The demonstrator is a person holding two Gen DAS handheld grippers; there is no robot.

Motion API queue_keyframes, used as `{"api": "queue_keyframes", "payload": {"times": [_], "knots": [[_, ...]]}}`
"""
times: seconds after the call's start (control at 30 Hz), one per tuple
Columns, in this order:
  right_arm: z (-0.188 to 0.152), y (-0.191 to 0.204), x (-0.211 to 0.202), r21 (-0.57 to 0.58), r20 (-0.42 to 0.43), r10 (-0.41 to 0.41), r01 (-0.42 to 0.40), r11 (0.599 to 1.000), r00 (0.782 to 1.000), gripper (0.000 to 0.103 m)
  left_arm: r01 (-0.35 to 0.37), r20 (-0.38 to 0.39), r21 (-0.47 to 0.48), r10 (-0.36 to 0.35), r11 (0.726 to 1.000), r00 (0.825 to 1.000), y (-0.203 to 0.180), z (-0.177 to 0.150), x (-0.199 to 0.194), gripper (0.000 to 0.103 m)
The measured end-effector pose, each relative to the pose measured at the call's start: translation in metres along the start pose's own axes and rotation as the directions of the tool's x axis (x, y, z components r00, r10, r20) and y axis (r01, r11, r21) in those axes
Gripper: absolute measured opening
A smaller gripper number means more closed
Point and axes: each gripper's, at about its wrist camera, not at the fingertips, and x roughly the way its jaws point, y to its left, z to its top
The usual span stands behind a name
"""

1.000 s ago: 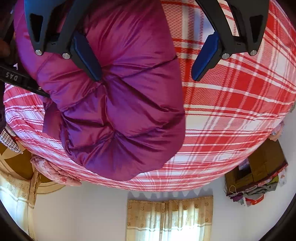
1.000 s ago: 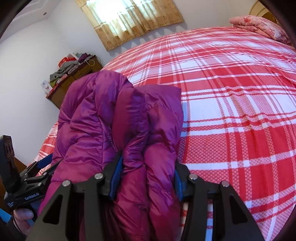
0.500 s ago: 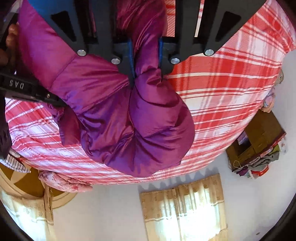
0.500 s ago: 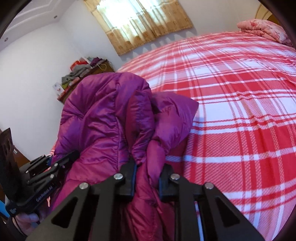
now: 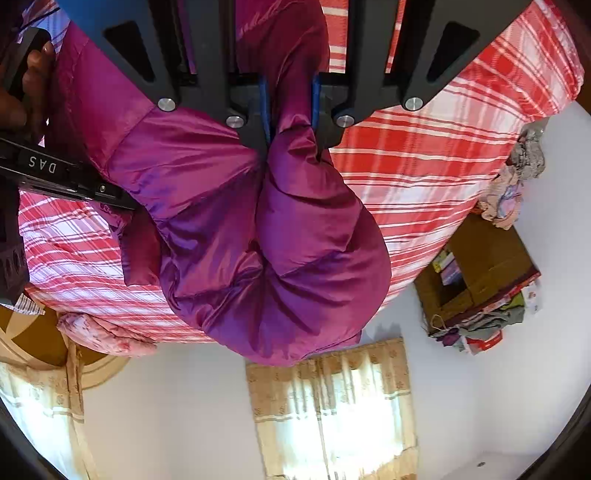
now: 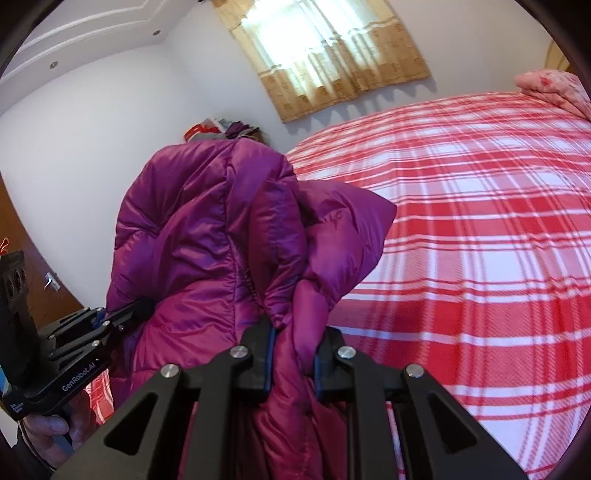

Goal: Fold large clothes

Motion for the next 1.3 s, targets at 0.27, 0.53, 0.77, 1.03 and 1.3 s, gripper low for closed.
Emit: {"api": "queue_keyframes", "payload": {"times": [0.27, 0.53, 0.77, 1.03, 1.3], "knots": [[0.011, 0.033, 0.030, -0.062, -0.038, 0.047, -0.049, 0.997, 0.998, 0.017, -0.046, -0.014, -0.055, 0.046, 0.997, 0.999, 0.044, -0.011, -0.010, 0.015], [0.017, 0.055, 0.059, -0.112, -0.087, 0.074, -0.084, 0.990, 0.993, 0.017, -0.083, -0.034, -0.107, 0.080, 0.991, 0.996, 0.079, -0.021, -0.013, 0.015], [0.018, 0.068, 0.084, -0.140, -0.126, 0.083, -0.101, 0.985, 0.989, 0.017, -0.101, -0.050, -0.149, 0.094, 0.984, 0.994, 0.104, -0.031, -0.011, 0.015], [0.017, 0.075, 0.115, -0.157, -0.173, 0.081, -0.109, 0.982, 0.982, 0.017, -0.119, -0.082, -0.177, 0.106, 0.977, 0.991, 0.123, -0.045, -0.002, 0.015], [0.010, 0.071, 0.135, -0.149, -0.212, 0.075, -0.108, 0.983, 0.975, 0.017, -0.119, -0.105, -0.189, 0.101, 0.975, 0.989, 0.134, -0.056, 0.008, 0.015]]}}
